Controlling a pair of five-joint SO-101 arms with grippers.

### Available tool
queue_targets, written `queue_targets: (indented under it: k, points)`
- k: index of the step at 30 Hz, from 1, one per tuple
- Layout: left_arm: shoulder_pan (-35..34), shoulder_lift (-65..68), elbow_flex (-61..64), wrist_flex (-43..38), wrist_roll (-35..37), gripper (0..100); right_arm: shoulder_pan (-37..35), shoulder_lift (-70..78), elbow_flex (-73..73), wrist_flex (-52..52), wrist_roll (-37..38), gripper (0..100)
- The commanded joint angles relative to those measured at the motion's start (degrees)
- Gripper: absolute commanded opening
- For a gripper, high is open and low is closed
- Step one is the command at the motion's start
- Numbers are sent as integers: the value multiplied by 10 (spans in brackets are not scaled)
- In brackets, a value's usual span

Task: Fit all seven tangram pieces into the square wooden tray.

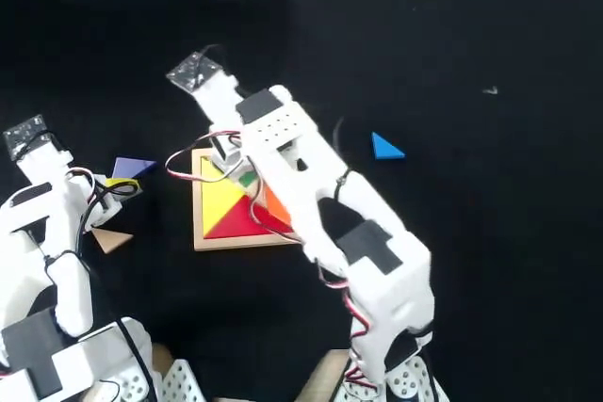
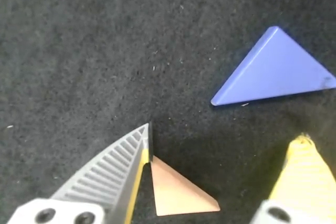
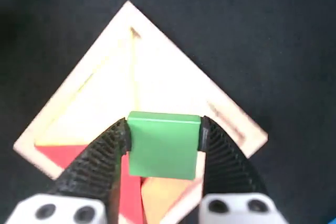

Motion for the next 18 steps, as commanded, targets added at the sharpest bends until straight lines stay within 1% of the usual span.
queue_targets:
  k: [1,6,12,18]
  points:
    - [7,-20,-3,-8,4,392,-8,24,-52,-11,-33,71]
    - [9,-20,-3,-8,4,392,-7,86,-109,25,-2,71]
    - [8,-20,-3,-8,4,392,-8,127,-168,48,-2,71]
    - [8,-20,-3,-8,4,392,-9,144,-190,73,-4,72]
